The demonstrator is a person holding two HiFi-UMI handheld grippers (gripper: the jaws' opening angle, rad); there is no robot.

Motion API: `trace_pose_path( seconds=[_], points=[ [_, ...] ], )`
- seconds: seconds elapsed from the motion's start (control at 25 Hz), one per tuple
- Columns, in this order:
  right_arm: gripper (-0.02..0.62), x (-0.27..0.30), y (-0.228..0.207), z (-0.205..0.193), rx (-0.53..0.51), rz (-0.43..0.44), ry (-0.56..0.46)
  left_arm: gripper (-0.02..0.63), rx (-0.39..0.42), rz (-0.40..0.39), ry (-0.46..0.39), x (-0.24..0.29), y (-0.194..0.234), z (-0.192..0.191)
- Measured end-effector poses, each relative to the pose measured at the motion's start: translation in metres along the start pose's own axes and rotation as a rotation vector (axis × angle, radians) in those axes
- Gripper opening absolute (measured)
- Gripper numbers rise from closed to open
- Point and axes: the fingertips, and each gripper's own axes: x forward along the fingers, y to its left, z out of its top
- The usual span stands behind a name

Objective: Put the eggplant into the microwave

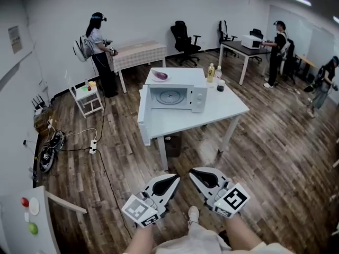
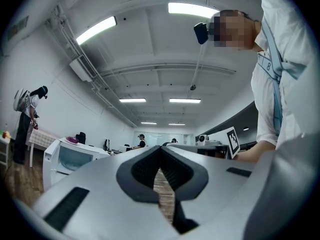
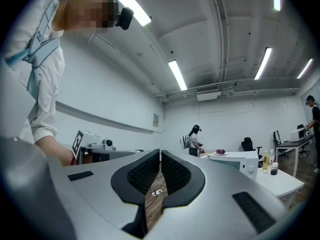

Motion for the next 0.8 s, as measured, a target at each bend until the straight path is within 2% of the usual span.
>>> trace_pose_path(
  seconds=[0.4, 0.8],
  points=[
    [0.034, 0.056, -0.111, -0.005, 0.037, 0.043, -0.002, 0.002, 0.012, 0.052, 0.005, 0.084, 0.091, 0.002],
    [0.034, 0.095, -0.201, -0.005, 0.045, 0.107, -0.015, 0.002, 0.05, 0.104, 0.005, 0.155, 0.161, 0.001]
  ],
)
